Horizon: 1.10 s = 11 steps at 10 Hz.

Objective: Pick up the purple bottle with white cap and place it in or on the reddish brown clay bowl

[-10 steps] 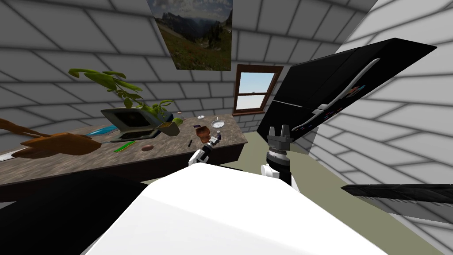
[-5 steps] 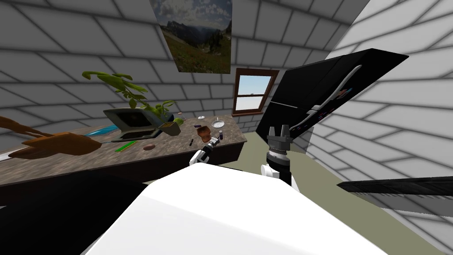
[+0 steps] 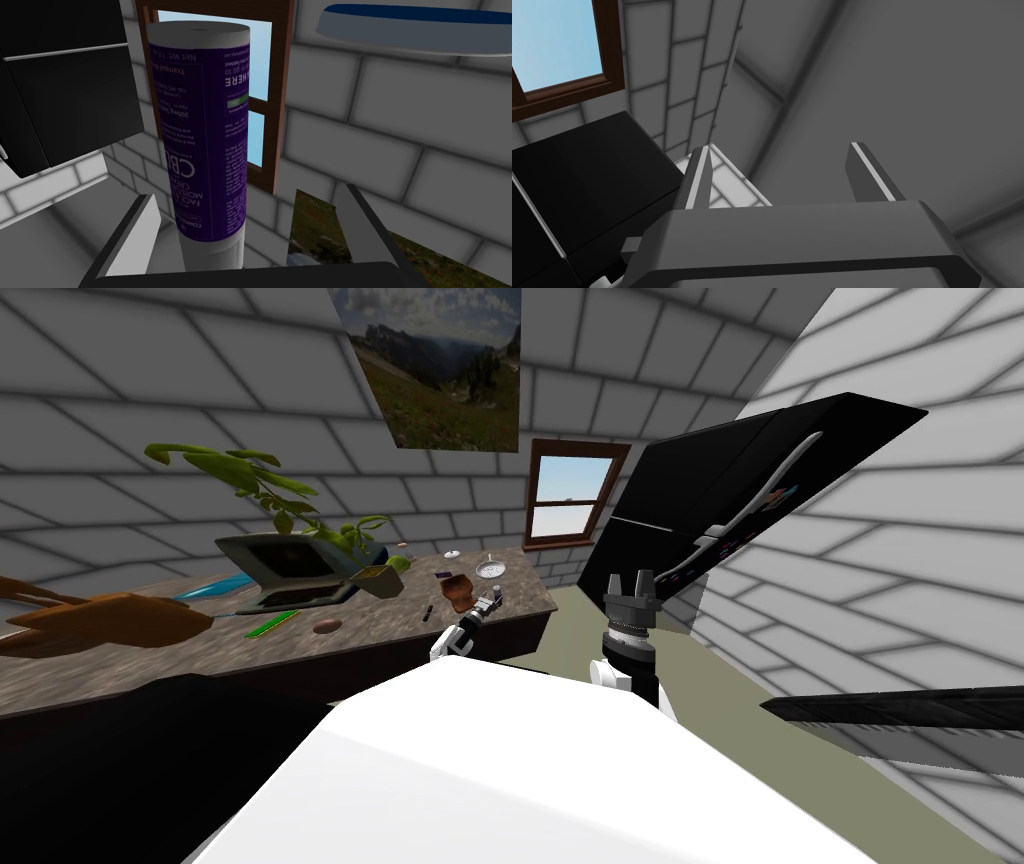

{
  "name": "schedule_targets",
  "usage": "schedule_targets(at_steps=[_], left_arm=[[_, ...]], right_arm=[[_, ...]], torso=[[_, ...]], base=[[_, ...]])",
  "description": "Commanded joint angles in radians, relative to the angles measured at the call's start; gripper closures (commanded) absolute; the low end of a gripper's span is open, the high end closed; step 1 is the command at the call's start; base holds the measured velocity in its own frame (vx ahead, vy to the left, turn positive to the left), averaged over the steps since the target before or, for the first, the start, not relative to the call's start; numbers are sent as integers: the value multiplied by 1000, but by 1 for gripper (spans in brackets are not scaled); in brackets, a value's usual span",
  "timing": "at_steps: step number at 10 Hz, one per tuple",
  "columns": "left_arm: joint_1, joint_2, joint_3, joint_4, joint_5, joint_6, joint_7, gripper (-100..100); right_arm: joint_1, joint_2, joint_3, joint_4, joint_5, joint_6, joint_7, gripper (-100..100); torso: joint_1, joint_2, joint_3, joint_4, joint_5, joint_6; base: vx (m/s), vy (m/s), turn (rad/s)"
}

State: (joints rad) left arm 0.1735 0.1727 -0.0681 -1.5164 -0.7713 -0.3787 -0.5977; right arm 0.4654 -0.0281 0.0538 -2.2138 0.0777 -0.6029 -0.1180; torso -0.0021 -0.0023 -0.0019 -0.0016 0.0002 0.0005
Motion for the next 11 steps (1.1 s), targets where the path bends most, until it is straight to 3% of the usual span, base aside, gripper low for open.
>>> schedule_targets(at_steps=[1, 5, 6, 7, 8, 9, 11], left_arm=[[0, 0, 0, 0, 0, 0, 0, 100], [0, 0, 0, -1, 0, -1, -1, 100], [0, 0, 0, -1, 0, -1, -1, 0], [0, 0, 0, -1, 0, -1, -1, 100], [0, 0, 0, -1, 0, -1, -1, 0], [-1, 2, -9, -22, -8, 20, 23, 100], [0, 2, -16, -37, -15, 35, 39, 100]], right_arm=[[0, 0, 0, 0, 0, 0, 0, 0], [0, 0, 0, 0, 0, 0, 0, 0], [0, 0, 0, 0, 0, 0, 0, 0], [0, 0, 0, 0, 0, 0, 0, 0], [0, 0, 0, 0, 0, 0, 0, 0], [0, 0, 0, 0, 0, 0, 0, 0], [0, 0, 0, 0, 0, 0, 0, 0]], torso=[[0, 0, 0, 0, 0, 0], [2, 0, 0, 0, 1, 0], [2, 0, 0, 0, 1, 0], [2, 0, 0, 0, 1, 0], [2, 0, 0, 0, 1, 0], [2, 0, 0, 0, 1, 0], [4, 9, 5, 1, 2, 0]], base=[[0, 0, 0], [0, 0, 0], [0, 0, 0], [0, 0, 0], [0, 0, 0], [-110, 36, -61], [-142, 25, -50]])
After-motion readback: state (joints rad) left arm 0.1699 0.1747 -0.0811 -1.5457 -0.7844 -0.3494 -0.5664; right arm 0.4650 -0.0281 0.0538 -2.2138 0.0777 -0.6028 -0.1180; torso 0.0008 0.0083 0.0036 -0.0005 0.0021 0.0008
